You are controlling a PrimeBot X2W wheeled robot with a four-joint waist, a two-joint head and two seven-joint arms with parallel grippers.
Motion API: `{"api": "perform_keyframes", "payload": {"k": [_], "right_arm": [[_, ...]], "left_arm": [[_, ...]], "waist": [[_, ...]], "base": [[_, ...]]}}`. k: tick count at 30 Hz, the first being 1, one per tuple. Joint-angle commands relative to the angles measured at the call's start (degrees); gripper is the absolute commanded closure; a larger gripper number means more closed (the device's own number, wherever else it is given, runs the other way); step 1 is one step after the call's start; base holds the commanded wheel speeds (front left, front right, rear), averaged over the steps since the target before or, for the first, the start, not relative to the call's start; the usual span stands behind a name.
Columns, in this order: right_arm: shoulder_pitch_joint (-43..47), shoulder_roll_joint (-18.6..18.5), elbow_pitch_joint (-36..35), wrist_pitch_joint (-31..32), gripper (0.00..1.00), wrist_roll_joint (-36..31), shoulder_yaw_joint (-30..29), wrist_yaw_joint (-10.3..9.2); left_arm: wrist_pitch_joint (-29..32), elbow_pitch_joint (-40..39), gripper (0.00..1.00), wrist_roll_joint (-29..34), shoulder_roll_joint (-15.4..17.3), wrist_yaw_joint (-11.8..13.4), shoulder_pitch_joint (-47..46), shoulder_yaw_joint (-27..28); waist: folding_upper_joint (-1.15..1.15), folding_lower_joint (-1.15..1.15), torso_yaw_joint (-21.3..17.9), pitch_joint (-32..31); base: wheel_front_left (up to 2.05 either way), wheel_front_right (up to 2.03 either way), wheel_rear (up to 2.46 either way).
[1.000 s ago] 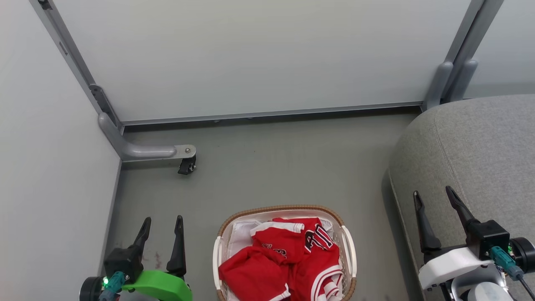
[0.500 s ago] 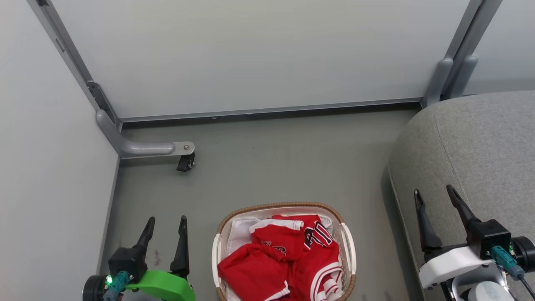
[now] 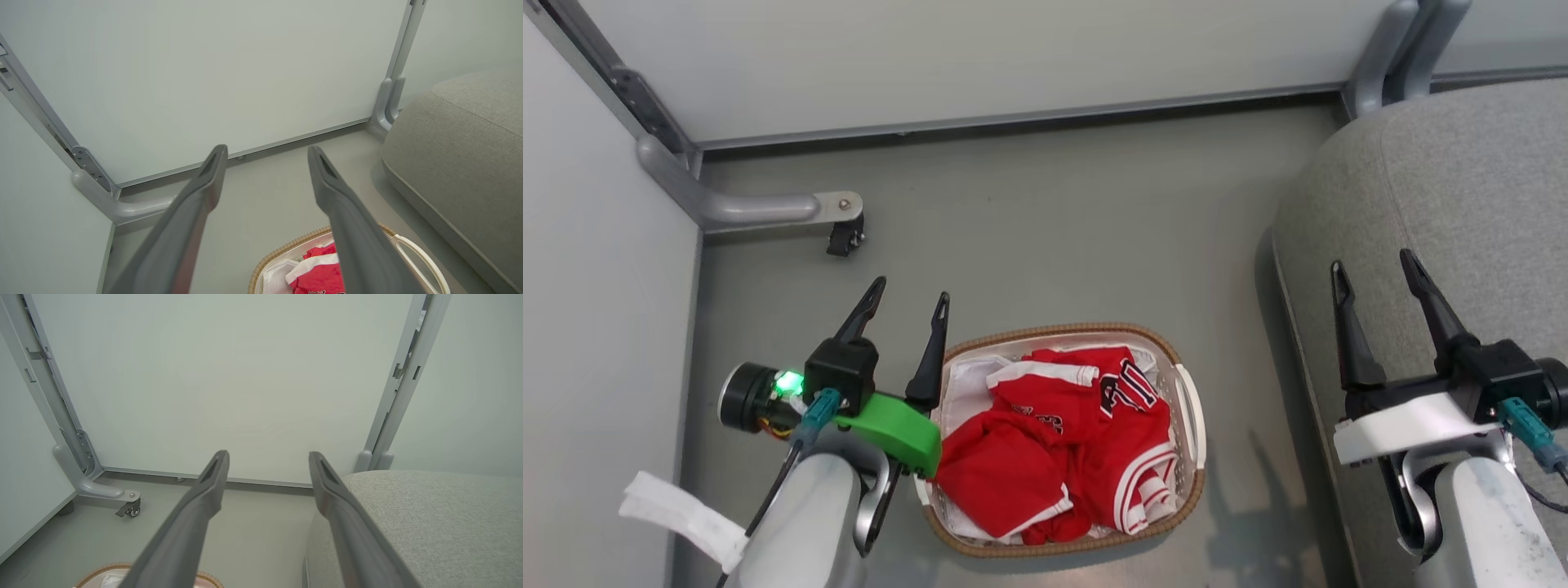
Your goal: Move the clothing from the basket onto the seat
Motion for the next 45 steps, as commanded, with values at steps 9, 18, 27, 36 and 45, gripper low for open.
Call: {"api": "perform_keyframes", "payload": {"k": [9,18,27,36,45], "right_arm": [[-8.41,-0.24,-2.22,-0.12,0.00,3.29,1.06,-0.03],[-12.18,-0.20,-3.44,-0.12,0.00,7.06,2.44,-0.03],[-14.28,-0.20,-5.13,-0.12,0.00,10.40,3.29,-0.03],[-13.79,-0.20,-5.78,-0.12,0.00,13.56,5.46,-0.03],[-13.96,-0.22,-5.75,-0.12,0.00,14.37,6.42,-0.03]], "left_arm": [[0.03,13.20,0.00,-3.00,4.12,-0.22,-15.56,-16.12],[1.32,25.58,0.00,-12.91,7.10,-0.22,-25.85,-37.85],[3.76,30.45,0.00,-19.57,11.32,-0.22,-34.33,-49.35],[7.30,34.32,0.00,-23.40,14.20,-0.23,-38.82,-54.26],[11.68,33.23,1.00,-27.32,15.47,-0.23,-38.68,-56.44]], "waist": [[0.00,0.00,-8.28,19.79],[0.00,0.00,-13.66,28.39],[0.00,0.00,-18.41,34.65],[0.00,0.00,-21.03,37.35],[0.00,0.00,-21.14,37.62]], "base": [[0.00,0.00,0.00],[0.00,0.00,0.00],[0.00,0.00,0.00],[0.00,0.00,0.00],[0.00,0.00,0.00]]}}
